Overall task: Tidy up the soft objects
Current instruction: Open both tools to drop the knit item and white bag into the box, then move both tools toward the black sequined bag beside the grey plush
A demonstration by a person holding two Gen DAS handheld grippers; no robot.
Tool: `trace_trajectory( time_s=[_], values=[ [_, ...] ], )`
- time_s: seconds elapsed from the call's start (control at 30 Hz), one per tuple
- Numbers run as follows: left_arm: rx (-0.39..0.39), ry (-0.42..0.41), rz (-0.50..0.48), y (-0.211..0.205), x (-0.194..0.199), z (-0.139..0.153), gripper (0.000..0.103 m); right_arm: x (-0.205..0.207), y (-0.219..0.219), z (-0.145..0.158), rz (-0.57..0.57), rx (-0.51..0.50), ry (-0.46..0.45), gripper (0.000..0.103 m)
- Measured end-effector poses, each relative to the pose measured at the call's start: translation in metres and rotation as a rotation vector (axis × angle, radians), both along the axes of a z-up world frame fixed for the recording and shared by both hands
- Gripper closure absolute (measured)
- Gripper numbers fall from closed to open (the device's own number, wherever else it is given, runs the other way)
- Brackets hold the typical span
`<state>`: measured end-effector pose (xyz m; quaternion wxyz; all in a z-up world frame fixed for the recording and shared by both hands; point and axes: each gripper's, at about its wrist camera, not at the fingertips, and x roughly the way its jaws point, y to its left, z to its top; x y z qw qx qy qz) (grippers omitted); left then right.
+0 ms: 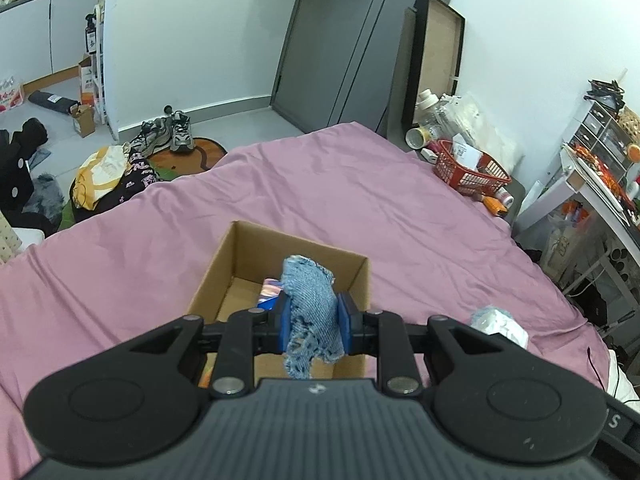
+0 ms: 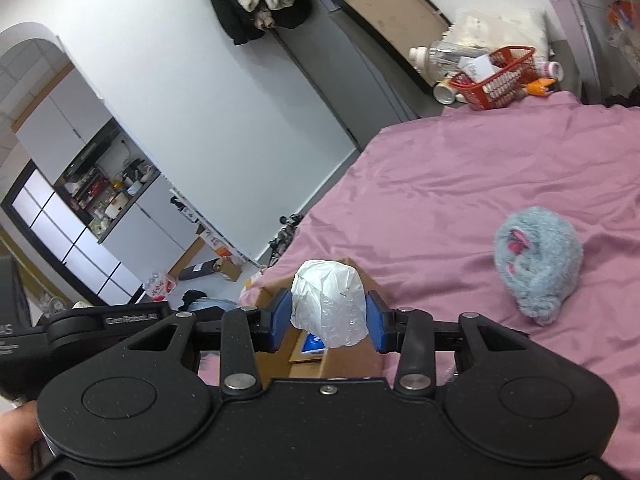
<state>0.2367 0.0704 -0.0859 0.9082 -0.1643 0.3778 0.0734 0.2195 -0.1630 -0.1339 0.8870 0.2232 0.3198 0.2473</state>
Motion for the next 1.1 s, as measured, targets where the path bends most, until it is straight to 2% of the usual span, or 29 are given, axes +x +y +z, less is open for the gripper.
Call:
trace_trajectory(
  time_s=[0.37, 0.47, 0.5, 0.63, 0.7, 0.77, 0.83, 0.9, 0.97, 1.1],
  values=[
    [-0.05, 0.043, 0.028, 0.033, 0.008, -0.026, 0.08, 0.006, 0.036, -0.01, 0.062, -0.045, 0.025, 0.064],
    [-0.045, 0.063, 0.022, 0.038, 0.008, -0.029, 0.075, 0.007, 0.046, -0.012, 0.083, -0.061, 0.032, 0.064],
    [-0.047, 0.066, 0.022, 0.04, 0.008, -0.029, 0.073, 0.007, 0.049, -0.013, 0.09, -0.06, 0.039, 0.063],
    [-0.065, 0.077, 0.018, 0.045, 0.006, -0.03, 0.049, 0.008, 0.058, -0.017, 0.123, -0.074, 0.07, 0.063],
    [-0.058, 0.066, 0.017, 0.046, 0.004, -0.028, 0.042, 0.008, 0.063, -0.021, 0.153, -0.081, 0.103, 0.061],
    [-0.049, 0.06, 0.023, 0.048, 0.002, -0.027, 0.027, 0.008, 0.068, -0.024, 0.176, -0.093, 0.128, 0.056],
    [-0.034, 0.069, 0.035, 0.049, 0.001, -0.026, 0.02, 0.006, 0.069, -0.024, 0.176, -0.097, 0.13, 0.031],
    [-0.042, 0.053, 0.017, 0.049, -0.003, -0.024, 0.016, 0.002, 0.065, -0.019, 0.155, -0.1, 0.116, 0.015],
    [-0.013, 0.045, 0.018, 0.046, -0.004, -0.02, 0.008, 0.0, 0.06, -0.014, 0.151, -0.09, 0.106, 0.014],
    [-0.038, 0.046, 0.026, 0.046, -0.007, -0.015, 0.008, -0.002, 0.048, -0.007, 0.133, -0.075, 0.113, 0.007]
  ],
)
